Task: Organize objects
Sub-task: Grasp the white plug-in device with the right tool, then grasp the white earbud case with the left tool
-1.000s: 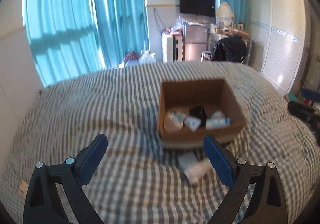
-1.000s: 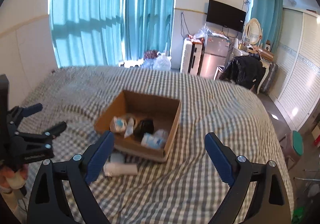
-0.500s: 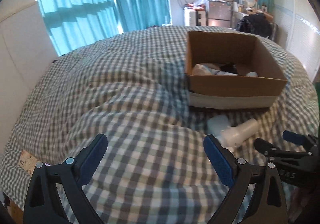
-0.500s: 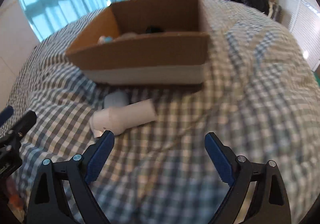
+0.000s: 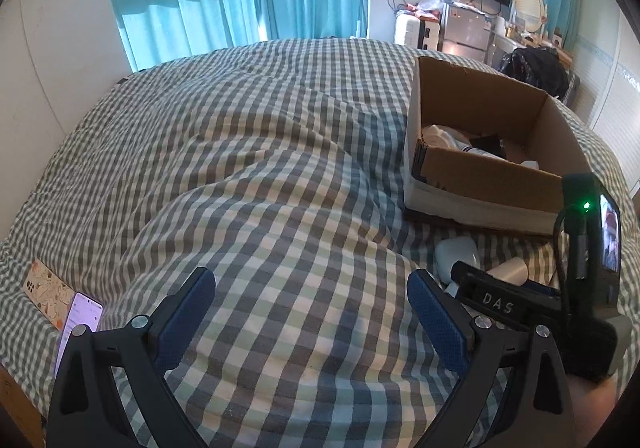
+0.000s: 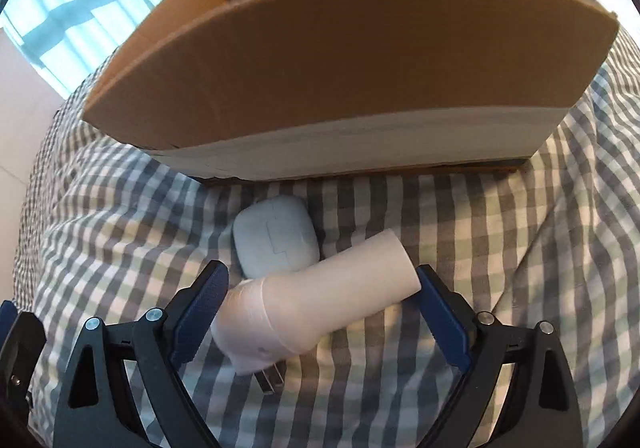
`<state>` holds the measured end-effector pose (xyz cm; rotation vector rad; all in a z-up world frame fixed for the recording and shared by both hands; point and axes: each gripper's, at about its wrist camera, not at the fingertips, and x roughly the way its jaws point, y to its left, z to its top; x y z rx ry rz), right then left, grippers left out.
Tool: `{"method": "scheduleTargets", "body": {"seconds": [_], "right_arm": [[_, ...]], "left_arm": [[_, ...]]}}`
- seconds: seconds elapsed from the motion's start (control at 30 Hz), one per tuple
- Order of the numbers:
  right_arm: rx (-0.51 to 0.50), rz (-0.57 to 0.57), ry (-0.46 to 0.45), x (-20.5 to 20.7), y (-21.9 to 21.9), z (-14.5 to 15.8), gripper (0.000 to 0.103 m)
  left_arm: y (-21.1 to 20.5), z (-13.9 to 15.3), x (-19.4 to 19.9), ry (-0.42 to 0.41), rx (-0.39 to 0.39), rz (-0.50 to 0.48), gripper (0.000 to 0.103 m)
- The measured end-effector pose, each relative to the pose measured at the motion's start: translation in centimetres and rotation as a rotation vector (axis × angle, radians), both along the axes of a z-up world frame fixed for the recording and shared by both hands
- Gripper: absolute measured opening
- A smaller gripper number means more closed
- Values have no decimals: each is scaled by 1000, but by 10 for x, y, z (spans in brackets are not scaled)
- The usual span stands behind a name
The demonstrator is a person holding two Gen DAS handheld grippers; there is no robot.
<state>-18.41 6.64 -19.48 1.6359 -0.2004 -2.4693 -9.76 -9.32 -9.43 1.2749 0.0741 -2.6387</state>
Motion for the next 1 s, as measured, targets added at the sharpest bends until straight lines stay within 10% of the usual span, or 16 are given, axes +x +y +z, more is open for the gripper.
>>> {"method": "scheduleTargets", "body": {"seconds": [0.23, 0.37, 0.5, 0.8, 1.0], "right_arm": [[0, 32, 17, 17, 6, 3, 89], [-15, 29, 93, 35, 22, 22, 52], [-15, 73, 170, 54, 38, 52, 43], [145, 60, 373, 63, 97, 121, 33], [155, 34, 364, 52, 126, 115, 32]], "left_arm": [[3, 2, 1, 4, -34, 14, 99], [3, 0, -1, -14, -36, 23, 99], [12, -1, -6, -26, -46, 6, 99], [61, -7, -31, -32, 7, -79, 99], [101, -33, -64, -73, -21, -139, 99]]}}
